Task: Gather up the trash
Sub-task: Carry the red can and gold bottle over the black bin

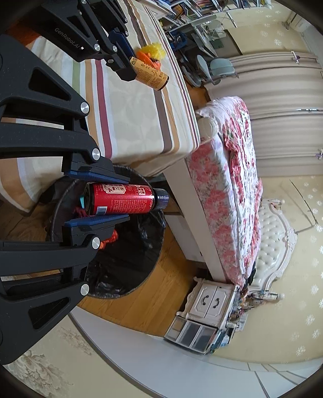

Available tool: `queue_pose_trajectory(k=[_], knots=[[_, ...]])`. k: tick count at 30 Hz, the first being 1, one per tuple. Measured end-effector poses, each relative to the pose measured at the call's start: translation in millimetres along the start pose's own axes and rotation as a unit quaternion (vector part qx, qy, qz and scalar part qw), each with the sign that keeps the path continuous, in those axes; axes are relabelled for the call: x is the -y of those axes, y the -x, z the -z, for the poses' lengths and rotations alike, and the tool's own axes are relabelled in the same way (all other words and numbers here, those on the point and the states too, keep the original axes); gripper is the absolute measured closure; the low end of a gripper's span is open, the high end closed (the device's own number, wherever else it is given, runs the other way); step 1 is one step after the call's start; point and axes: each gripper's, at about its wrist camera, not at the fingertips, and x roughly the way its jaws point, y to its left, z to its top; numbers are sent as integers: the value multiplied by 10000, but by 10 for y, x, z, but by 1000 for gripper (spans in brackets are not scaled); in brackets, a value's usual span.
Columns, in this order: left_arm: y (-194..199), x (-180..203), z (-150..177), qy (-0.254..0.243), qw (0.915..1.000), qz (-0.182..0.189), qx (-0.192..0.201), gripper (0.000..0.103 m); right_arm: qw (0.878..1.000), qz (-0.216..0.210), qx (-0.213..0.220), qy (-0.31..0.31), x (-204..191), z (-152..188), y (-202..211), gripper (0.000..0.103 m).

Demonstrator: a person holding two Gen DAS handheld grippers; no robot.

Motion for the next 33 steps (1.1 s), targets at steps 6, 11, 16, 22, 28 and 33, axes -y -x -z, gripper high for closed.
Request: queue_pose_trajectory(k=[6,11,16,22,28,33], knots=[[-161,189,-66,-130,9999,106,-31,78,9998,165,35,-103,191,-27,-53,80],[-309,307,-146,-245,9996,128,-52,78,9996,250,45,-150,285,-52,-138,80],[-430,391,-216,-315,9994,124,-96,78,9993,339,27,-176,369,-61,-236,80],[-584,478,-274,-380,9991,131,-146,78,9989,398,30,-246,467,-93,-306,80],[-732,549,-328,-426,9988,137,-196,78,9985,437,10,-343,575,-134,-397,80],[-847,609,-371,-456,9985,142,-253,78,9981,465,0,-416,646,-154,-467,80]])
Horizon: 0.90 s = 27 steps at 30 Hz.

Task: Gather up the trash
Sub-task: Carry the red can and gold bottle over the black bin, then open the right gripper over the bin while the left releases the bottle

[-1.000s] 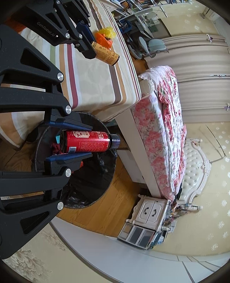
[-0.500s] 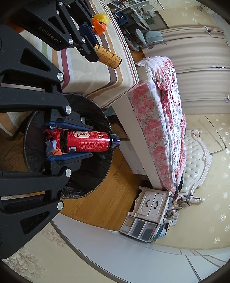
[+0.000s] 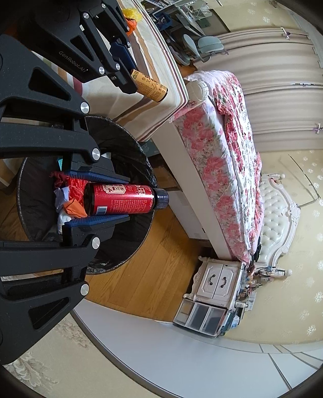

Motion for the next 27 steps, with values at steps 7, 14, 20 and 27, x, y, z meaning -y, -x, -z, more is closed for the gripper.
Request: queue_pose_trajectory(k=[7,14,20,27], knots=[[-149,62,-29,-52,9999,17,-109,78,9999,36,-76,-100,78,-14,-125,80],[-247,162,-48,-152,9997,0,-181,78,9996,50,-183,-227,173,-12,-267,80],[-266,168,-55,-137,9997,-73,-201,62,9991,97,-205,-347,214,-22,-347,69],[-211,130,-49,-127,9997,-161,-102,39,9989,294,-95,-351,235,4,-293,44]])
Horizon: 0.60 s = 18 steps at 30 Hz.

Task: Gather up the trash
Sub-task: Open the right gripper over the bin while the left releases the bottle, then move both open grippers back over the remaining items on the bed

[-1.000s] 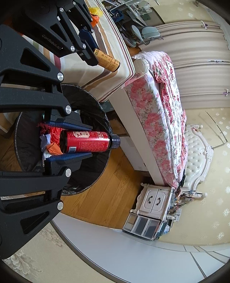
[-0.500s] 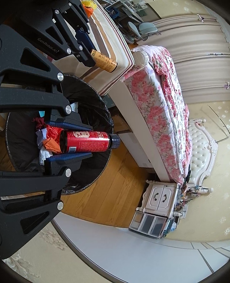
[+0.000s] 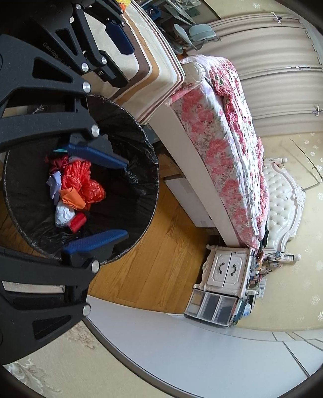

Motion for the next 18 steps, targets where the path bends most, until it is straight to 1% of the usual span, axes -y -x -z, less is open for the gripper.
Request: queue_pose_trajectory(k=[1,3,4,10,18], knots=[[13,-16,4,18,10000,-32,17,35,10000,34,19,-15,1,1,10,41],[39,-42,12,53,9999,-76,47,33,9999,93,38,-30,3,4,30,37],[54,-61,17,70,9999,-122,63,32,9999,107,43,-28,5,1,36,34],[129,-181,63,155,9995,-254,73,31,9998,161,66,13,-19,0,80,28],[279,-424,181,316,9985,-436,52,31,9999,70,64,68,-143,32,170,25]])
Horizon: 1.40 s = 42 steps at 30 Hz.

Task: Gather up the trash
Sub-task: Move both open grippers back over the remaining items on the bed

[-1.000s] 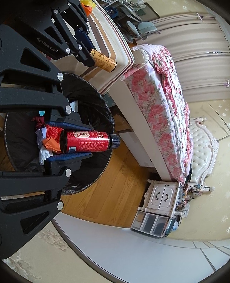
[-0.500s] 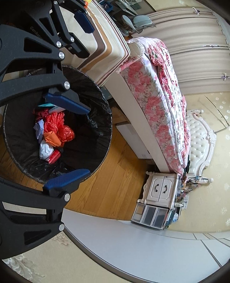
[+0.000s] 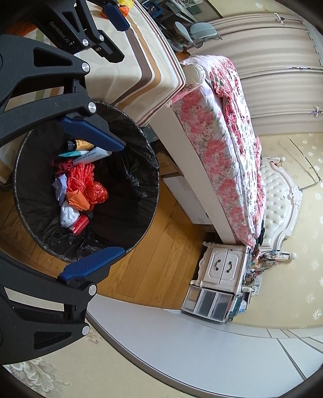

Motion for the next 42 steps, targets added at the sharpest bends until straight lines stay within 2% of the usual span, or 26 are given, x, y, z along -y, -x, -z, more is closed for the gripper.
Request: queue_pose_trajectory(k=[9,18,30,42], knots=[[205,-487,195,321,9991,-266,-54,31,9993,-307,-23,206,-348,28,114,25],[436,-1059,441,702,9954,-639,-111,30,9950,-836,-72,549,-901,75,241,25],[619,-1950,733,1348,9819,-1315,-220,30,9812,-1515,-116,1192,-1766,184,411,25],[718,-2537,945,1840,9671,-1725,-321,30,9609,-2053,-270,1839,-2613,413,548,25]])
